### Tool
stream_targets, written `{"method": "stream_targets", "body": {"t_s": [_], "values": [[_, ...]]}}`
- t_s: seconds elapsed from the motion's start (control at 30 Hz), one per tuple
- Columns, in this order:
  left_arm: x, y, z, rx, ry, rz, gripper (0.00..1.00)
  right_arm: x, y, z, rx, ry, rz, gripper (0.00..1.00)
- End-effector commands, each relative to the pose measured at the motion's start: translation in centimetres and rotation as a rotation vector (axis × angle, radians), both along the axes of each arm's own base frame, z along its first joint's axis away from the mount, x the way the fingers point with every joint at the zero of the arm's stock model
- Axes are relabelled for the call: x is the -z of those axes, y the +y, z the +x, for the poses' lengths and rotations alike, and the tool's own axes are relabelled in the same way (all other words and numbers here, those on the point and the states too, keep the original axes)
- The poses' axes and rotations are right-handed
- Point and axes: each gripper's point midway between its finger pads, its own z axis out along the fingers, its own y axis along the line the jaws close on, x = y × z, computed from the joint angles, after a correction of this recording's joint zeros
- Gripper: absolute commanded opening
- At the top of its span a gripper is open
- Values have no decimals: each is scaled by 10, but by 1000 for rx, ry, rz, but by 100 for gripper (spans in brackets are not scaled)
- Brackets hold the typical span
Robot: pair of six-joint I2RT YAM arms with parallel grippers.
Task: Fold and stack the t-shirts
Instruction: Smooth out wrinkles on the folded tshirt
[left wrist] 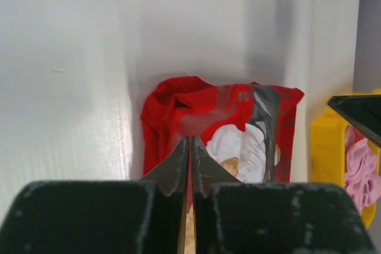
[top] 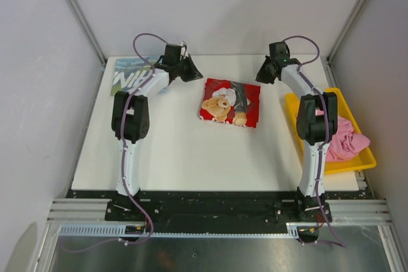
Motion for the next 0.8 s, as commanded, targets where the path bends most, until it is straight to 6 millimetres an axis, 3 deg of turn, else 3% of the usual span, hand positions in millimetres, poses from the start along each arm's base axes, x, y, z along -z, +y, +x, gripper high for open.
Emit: {"method": "stream_targets", "body": {"t_s": [0.0, 0.2, 0.4, 0.6, 0.77], "values": [[-23, -33, -17, 115, -51, -46, 2, -3, 12, -11, -40, 14, -5, 9], [3, -50, -17, 145, -6, -64, 0, 13, 16, -4, -54, 37, 7, 7], [25, -53, 8, 108, 3, -69, 2, 38, 15, 5, -54, 74, 9, 6], [56, -40, 37, -26, 55, -83, 2, 66, 9, 15, -39, 119, 16, 7], [71, -32, 43, -82, 76, -70, 2, 76, -1, 21, -19, 136, 34, 11]]}}
